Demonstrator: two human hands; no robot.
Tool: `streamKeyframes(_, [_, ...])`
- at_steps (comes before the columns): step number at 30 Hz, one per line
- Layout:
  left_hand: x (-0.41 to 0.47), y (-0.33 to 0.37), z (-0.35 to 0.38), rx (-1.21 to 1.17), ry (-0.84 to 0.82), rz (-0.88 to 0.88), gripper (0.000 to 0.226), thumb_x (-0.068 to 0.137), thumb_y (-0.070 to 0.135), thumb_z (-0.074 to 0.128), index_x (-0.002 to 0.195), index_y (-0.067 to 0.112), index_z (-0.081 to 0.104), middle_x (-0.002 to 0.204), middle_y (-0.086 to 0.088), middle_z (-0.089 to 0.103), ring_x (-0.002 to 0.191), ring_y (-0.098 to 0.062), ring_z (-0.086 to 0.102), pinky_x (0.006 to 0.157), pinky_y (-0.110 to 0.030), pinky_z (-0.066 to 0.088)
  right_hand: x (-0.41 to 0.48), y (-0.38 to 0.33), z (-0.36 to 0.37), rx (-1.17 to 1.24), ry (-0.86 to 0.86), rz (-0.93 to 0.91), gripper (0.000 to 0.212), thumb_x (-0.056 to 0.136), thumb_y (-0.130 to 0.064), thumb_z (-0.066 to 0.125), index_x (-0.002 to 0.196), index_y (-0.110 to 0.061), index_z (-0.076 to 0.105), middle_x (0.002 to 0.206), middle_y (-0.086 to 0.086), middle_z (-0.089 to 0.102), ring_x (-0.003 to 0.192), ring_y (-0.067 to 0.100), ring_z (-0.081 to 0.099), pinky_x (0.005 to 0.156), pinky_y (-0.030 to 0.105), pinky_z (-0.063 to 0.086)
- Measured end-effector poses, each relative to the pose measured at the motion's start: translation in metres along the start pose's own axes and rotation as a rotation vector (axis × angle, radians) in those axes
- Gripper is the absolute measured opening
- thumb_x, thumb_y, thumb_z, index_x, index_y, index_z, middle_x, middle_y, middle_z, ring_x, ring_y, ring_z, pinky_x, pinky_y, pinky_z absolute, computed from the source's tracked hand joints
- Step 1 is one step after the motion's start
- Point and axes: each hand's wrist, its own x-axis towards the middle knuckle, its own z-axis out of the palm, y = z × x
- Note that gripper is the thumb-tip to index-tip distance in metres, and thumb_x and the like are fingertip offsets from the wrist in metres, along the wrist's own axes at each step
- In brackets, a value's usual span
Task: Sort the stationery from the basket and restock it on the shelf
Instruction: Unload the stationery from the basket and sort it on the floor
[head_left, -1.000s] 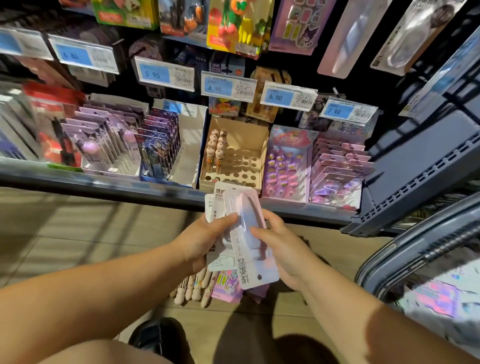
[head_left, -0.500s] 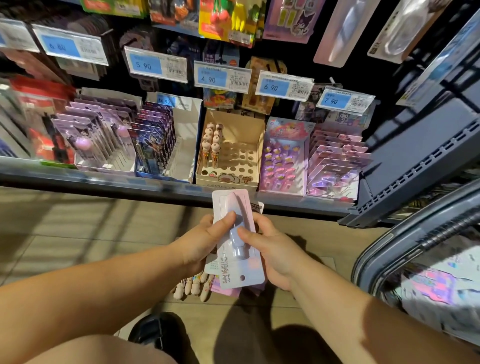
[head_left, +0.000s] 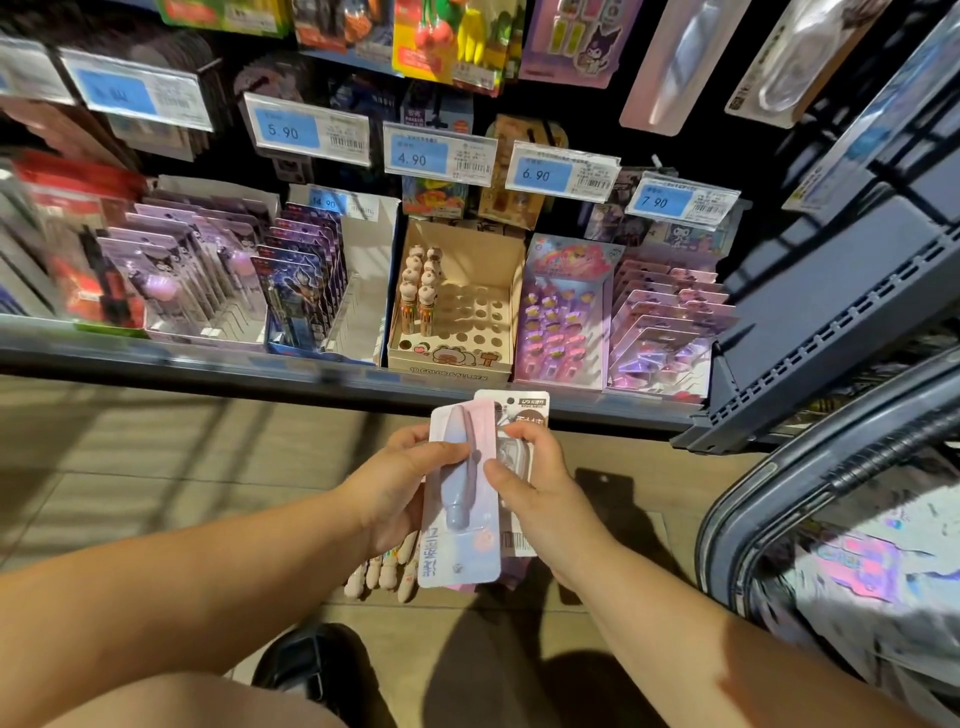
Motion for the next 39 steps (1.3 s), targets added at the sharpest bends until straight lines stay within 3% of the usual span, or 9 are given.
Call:
streamKeyframes(9, [-0.001, 0.001, -0.004, 0.105, 0.006, 0.011, 0.069, 0.066, 0.023, 0.081, 0.125, 0.015, 0.046, 0.109, -0.016, 0.069, 0.094, -0.031, 0.069, 0.078, -0.042, 0.057, 0.003, 0.006, -0.004, 0.107, 0.077, -0.001, 0.054, 0.090, -0.015, 0.067, 0.125, -0.042, 0.036, 0.123, -0.006, 0.056, 0.106, 0.013, 0.061, 0.073, 0.020, 0.055])
streamKeyframes(12, [0.001, 0.002, -0.003, 0.124, 0.011, -0.010, 0.076, 0.059, 0.023, 0.089, 0.123, 0.008, 0.051, 0.106, -0.016, 0.071, 0.092, -0.030, 0.070, 0.068, -0.037, 0.055, 0.004, 0.008, -0.002, 0.173, 0.117, -0.002, 0.061, 0.088, -0.011, 0.069, 0.123, -0.047, 0.034, 0.125, -0.004, 0.057, 0.108, 0.013, 0.061, 0.071, 0.020, 0.055])
streamKeyframes(17, [0.013, 0.007, -0.018, 0.006, 0.357, 0.082, 0.062, 0.081, 0.006, 0.075, 0.129, 0.010, 0.036, 0.110, -0.020, 0.061, 0.090, -0.036, 0.067, 0.072, -0.045, 0.057, 0.010, 0.015, -0.011, 0.308, 0.266, 0.068, 0.072, 0.085, -0.006, 0.071, 0.126, -0.048, 0.029, 0.113, 0.002, 0.067, 0.095, 0.016, 0.069, 0.071, 0.031, 0.056])
streamKeyframes(20, [0.009, 0.001, -0.020, 0.210, 0.392, 0.137, 0.070, 0.086, 0.005, 0.070, 0.140, 0.033, 0.034, 0.116, -0.013, 0.054, 0.095, -0.033, 0.063, 0.073, -0.037, 0.055, 0.013, 0.015, -0.017, 0.436, 0.275, 0.142, 0.058, 0.086, -0.005, 0.068, 0.130, -0.024, 0.036, 0.111, 0.009, 0.068, 0.087, 0.022, 0.070, 0.065, 0.035, 0.057])
streamKeyframes(23, [0.005, -0.005, -0.010, 0.272, 0.219, 0.122, 0.020, 0.093, 0.002, 0.059, 0.105, 0.017, 0.067, 0.114, -0.014, 0.066, 0.090, -0.022, 0.064, 0.082, -0.033, 0.052, 0.014, 0.018, -0.017, 0.489, 0.233, 0.206, 0.047, 0.086, -0.006, 0.067, 0.128, -0.006, 0.046, 0.111, 0.017, 0.069, 0.083, 0.027, 0.072, 0.057, 0.034, 0.057])
streamKeyframes(25, [0.002, -0.006, -0.003, 0.235, 0.107, 0.078, 0.015, 0.097, 0.012, 0.056, 0.102, 0.011, 0.071, 0.109, -0.014, 0.072, 0.095, -0.027, 0.069, 0.088, -0.036, 0.053, 0.013, 0.019, -0.016, 0.468, 0.180, 0.216, 0.045, 0.087, -0.008, 0.067, 0.128, -0.007, 0.048, 0.109, 0.016, 0.070, 0.084, 0.026, 0.073, 0.058, 0.033, 0.056])
streamKeyframes(28, [-0.004, -0.005, 0.002, 0.264, 0.030, 0.050, 0.025, 0.098, 0.029, 0.054, 0.097, 0.010, 0.070, 0.097, -0.013, 0.075, 0.084, -0.024, 0.072, 0.070, -0.030, 0.056, 0.009, 0.019, -0.012, 0.410, 0.117, 0.197, 0.036, 0.088, -0.008, 0.066, 0.121, -0.010, 0.050, 0.108, 0.013, 0.069, 0.082, 0.022, 0.072, 0.060, 0.033, 0.057])
streamKeyframes(33, [-0.002, -0.006, 0.003, 0.218, 0.047, 0.054, 0.020, 0.098, 0.024, 0.055, 0.093, 0.009, 0.068, 0.085, -0.010, 0.075, 0.069, -0.020, 0.072, 0.054, -0.023, 0.054, 0.008, 0.019, -0.009, 0.400, 0.106, 0.223, 0.033, 0.090, -0.009, 0.064, 0.120, -0.010, 0.049, 0.110, 0.016, 0.068, 0.088, 0.027, 0.071, 0.067, 0.039, 0.059])
streamKeyframes(39, [-0.001, -0.003, -0.001, 0.222, 0.164, 0.041, 0.019, 0.098, 0.018, 0.056, 0.083, 0.011, 0.064, 0.085, -0.009, 0.076, 0.072, -0.021, 0.071, 0.069, -0.032, 0.055, 0.009, 0.021, -0.014, 0.457, 0.192, 0.246, 0.031, 0.093, -0.008, 0.061, 0.121, -0.009, 0.049, 0.113, 0.017, 0.068, 0.103, 0.037, 0.066, 0.080, 0.046, 0.056])
